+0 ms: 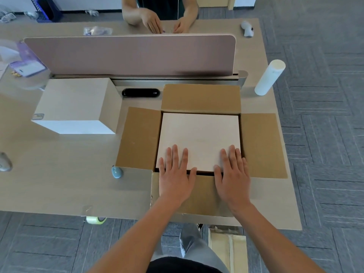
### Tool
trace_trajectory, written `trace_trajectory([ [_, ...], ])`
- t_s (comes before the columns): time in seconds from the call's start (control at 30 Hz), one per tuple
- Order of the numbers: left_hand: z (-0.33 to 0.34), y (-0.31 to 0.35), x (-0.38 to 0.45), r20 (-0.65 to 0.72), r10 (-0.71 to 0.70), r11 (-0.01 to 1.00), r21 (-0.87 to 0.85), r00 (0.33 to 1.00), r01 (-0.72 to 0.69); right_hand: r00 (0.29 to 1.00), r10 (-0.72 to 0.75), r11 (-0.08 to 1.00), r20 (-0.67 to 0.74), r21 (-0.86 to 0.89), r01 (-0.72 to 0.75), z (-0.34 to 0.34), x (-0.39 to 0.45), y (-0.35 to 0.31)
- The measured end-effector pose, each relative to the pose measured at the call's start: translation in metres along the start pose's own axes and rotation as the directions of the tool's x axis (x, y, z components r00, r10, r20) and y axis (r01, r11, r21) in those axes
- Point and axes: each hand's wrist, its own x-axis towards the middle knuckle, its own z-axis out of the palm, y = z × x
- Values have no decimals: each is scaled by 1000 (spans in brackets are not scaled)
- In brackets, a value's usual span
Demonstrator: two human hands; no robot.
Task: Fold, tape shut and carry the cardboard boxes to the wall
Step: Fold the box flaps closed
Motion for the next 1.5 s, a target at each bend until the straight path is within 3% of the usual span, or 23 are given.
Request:
trace_trajectory([
  [0.33,-4,3,7,76,-10,1000,-7,997,10,995,21,998,100,-68,-14,-3,6,-2],
  [0.63,-4,8,5,32,-21,1000,-2,999,21,993,12,1000,114,-16,-10,-11,7,-2],
  [0.77,-4,22,6,-3,44,999,8,999,-44,990,-22,999,137,42,16,-21,4,7],
  [1.0,3,34,8,12,31,996,80,999,-32,983,185,978,-11,97,-183,-43,-1,48],
  [1.3,3,38,6,1,12,991,134,1000,-12,906,420,894,50,151,-422,-55,15,77],
  [1.4,4,37,7,-4,14,990,140,1000,-14,894,445,873,49,198,-445,-56,16,76],
  [1.5,5,36,7,-17,19,990,144,1000,-16,907,417,894,-56,203,-399,-68,11,72],
])
